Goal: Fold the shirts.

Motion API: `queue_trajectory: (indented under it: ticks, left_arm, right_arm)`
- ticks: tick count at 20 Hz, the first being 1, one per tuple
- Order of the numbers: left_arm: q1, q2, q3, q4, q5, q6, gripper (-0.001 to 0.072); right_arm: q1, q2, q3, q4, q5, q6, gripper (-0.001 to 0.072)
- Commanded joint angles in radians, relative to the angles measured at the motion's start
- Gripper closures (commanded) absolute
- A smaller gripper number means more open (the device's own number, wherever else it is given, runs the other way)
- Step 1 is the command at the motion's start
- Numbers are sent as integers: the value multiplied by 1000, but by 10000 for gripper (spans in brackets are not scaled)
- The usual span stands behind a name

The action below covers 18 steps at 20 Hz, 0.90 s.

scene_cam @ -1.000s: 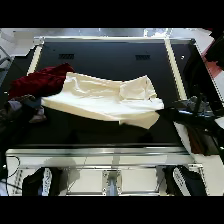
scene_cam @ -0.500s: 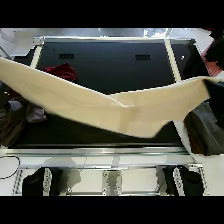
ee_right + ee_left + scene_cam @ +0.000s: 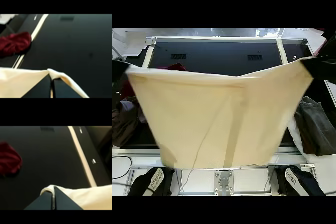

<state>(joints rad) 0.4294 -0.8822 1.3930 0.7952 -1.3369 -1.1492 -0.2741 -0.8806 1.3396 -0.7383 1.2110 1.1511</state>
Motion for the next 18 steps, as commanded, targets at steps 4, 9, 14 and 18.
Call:
queue_trajectory:
  ticks: [4, 9, 14, 18]
  left_arm:
    - [-225, -447, -73, 286, 206, -73, 698]
    - [-262, -612, -72, 297, 653, -259, 697]
    - [-263, -615, -71, 297, 716, -257, 698]
    - [-263, -615, -56, 297, 716, -246, 698]
  right_arm:
    - [186, -423, -132, -116, -289, -43, 700]
    - [206, -650, -78, -119, -537, -38, 700]
    - [206, -781, 119, -123, -557, -38, 700]
    - [205, -779, 257, -206, -506, -36, 700]
